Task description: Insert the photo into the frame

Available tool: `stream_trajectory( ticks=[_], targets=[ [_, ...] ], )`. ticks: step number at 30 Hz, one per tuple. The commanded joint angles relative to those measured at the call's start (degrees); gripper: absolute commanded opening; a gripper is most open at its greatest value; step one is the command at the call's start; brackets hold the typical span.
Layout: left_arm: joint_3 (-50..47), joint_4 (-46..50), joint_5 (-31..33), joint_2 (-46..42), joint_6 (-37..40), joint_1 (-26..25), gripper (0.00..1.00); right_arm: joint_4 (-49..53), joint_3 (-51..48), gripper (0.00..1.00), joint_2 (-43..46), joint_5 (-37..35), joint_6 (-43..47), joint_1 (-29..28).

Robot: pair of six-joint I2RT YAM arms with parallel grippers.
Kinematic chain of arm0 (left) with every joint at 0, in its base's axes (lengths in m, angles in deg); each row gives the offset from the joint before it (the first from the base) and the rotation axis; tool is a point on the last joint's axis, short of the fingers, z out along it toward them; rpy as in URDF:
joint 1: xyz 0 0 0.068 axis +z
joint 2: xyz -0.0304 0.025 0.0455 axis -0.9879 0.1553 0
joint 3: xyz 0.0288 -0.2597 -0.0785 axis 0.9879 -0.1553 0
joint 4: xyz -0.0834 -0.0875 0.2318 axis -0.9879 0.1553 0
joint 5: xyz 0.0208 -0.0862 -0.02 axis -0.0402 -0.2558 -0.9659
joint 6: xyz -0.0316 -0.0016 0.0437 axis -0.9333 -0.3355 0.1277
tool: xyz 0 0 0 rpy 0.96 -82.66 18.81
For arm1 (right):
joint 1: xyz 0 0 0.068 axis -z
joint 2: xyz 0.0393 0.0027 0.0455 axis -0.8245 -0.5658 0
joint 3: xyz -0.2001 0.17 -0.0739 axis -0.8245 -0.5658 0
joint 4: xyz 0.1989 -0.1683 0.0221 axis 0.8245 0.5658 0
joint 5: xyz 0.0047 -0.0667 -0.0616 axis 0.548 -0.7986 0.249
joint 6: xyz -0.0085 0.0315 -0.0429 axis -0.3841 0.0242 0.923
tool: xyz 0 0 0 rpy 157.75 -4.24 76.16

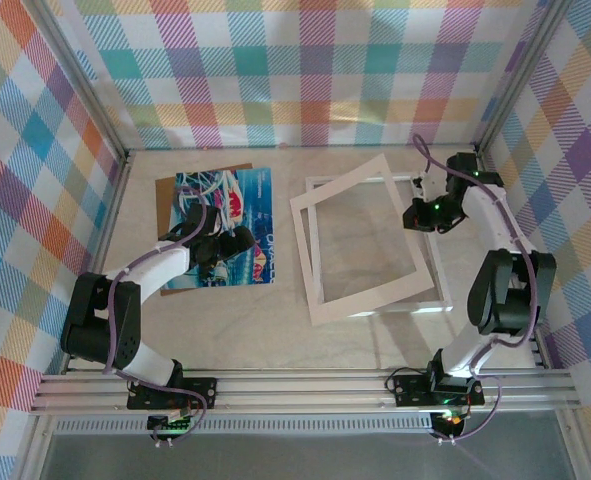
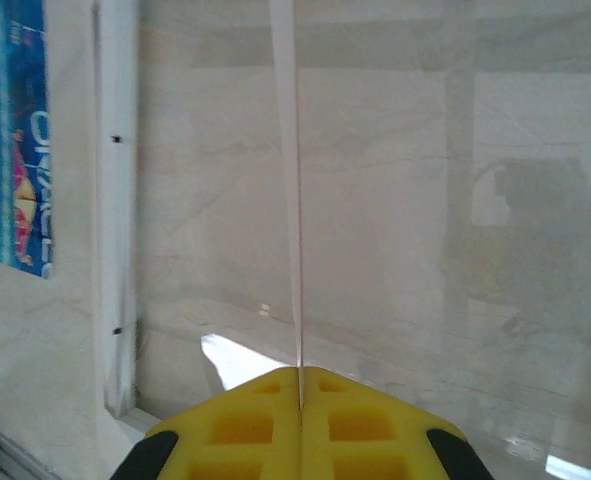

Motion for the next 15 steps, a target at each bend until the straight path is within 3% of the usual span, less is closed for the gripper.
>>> stream_trajectory(
  ticks=[1, 15],
  targets=[
    [1.31, 0.53, -0.11, -0.32, 1.03, 0.68, 1.0, 0.31, 1.89, 0.0, 5.22, 5.14, -0.46, 0.38],
    [1.4, 0.39, -0.87, -0.37, 0.82, 0.68, 1.0, 5.58, 5.73, 0.0, 3.22, -0.9, 1.12, 1.8]
  ],
)
